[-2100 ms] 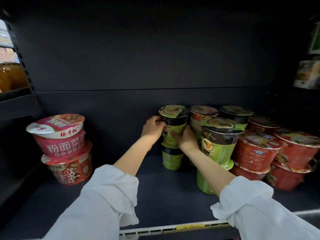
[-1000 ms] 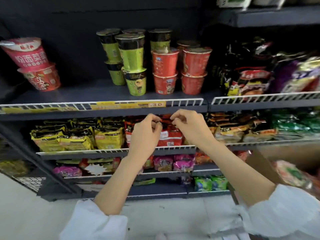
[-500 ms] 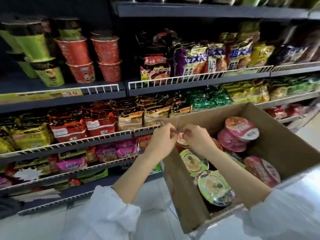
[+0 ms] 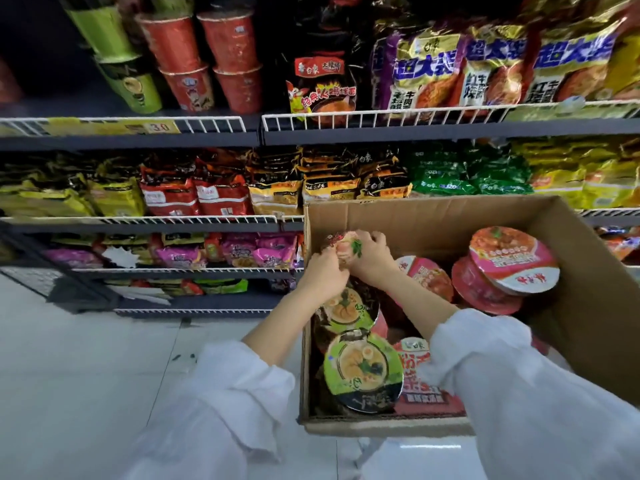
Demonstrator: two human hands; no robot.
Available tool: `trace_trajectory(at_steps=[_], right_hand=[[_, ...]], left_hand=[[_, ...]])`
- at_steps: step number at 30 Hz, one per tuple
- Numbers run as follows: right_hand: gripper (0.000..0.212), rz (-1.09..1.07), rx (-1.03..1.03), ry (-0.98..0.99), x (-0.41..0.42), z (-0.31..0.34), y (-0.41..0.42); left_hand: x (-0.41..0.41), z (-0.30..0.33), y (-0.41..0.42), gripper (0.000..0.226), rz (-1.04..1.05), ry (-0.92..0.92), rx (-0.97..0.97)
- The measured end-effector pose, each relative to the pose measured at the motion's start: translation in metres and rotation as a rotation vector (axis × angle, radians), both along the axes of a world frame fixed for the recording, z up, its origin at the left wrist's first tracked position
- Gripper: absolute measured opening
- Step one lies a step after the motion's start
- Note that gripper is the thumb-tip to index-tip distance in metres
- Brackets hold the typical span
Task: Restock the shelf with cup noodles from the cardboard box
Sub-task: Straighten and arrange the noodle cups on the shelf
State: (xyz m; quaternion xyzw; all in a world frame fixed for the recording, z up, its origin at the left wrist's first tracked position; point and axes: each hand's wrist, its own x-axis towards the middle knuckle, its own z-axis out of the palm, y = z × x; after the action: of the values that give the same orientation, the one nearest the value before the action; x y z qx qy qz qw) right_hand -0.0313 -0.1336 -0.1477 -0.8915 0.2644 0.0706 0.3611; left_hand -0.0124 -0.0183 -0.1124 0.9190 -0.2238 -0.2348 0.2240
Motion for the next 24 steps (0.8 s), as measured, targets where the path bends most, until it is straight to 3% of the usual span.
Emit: trace_trajectory(at_steps=[5, 11, 13, 16, 19, 24], right_hand=[[0.093, -0.078, -0.036, -0.067, -0.02, -0.004, -0.022], [0.089, -0.09, -0.105, -0.072, -0.061, 0.002, -0.057], [0.088, -0.077, -0.101, -0.083, -0.07, 0.005, -0.059], [0.084, -0.078, -0.095, -0.129, -0.077, 0.012, -0.057], [0.078, -0.111, -0.09, -0.193, -0.078, 0.029, -0.055], [0.072, -0.095, -0.134, -0.295, -0.071, 0.074, -0.052]], left_hand=[[-0.009, 0.002, -0.008, 0.054, 0.048, 0.053, 0.063], [-0.026, -0.012, -0.031, 0.112, -0.183, 0.025, 0.469], [-0.03, -0.016, -0.037, 0.116, -0.163, -0.019, 0.534], [-0.03, -0.012, -0.044, 0.098, -0.048, -0.063, 0.39], [-0.024, 0.008, -0.043, 0.099, 0.083, -0.142, 0.206], [-0.011, 0.063, -0.028, 0.101, 0.074, -0.37, 0.067]])
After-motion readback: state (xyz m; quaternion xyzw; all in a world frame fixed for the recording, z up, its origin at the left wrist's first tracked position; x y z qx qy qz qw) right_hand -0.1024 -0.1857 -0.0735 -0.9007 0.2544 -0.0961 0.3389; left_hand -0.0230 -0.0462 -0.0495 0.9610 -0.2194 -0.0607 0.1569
